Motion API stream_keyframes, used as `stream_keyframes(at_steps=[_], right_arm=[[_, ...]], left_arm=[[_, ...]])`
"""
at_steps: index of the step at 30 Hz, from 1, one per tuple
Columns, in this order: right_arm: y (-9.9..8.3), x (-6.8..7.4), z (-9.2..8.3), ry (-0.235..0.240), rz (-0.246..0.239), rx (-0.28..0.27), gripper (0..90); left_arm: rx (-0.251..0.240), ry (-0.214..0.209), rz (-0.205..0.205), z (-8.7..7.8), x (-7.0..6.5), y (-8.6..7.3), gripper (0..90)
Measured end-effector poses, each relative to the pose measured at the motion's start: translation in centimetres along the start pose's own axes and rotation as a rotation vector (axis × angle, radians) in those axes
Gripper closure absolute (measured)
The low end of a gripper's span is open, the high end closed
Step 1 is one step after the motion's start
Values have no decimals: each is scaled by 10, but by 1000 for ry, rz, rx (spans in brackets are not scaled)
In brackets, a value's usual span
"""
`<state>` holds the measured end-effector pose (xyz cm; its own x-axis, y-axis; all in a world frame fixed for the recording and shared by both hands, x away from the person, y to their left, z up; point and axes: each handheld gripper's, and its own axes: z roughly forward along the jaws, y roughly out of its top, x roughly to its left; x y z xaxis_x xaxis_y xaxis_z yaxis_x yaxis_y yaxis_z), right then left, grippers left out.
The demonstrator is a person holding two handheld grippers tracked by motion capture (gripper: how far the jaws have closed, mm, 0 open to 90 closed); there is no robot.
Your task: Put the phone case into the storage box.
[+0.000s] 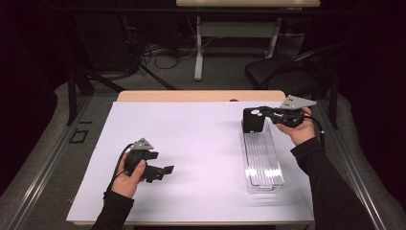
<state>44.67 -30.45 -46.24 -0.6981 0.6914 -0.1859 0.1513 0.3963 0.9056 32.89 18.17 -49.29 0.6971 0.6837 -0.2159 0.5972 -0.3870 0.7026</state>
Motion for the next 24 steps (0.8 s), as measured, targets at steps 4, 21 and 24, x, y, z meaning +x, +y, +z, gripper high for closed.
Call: stream_keyframes(at_steps=[4, 21, 24], right_arm=[[0, -2, 0, -4, -7, 3, 827], [-5, -12, 0, -39, -28, 29, 803], [-7, -13, 0, -46, -31, 28, 796]], left_arm=[[-1, -2, 0, 0, 0, 0, 137], [9, -3, 6, 2, -1, 0, 137], [13, -3, 9, 3, -1, 0, 138]])
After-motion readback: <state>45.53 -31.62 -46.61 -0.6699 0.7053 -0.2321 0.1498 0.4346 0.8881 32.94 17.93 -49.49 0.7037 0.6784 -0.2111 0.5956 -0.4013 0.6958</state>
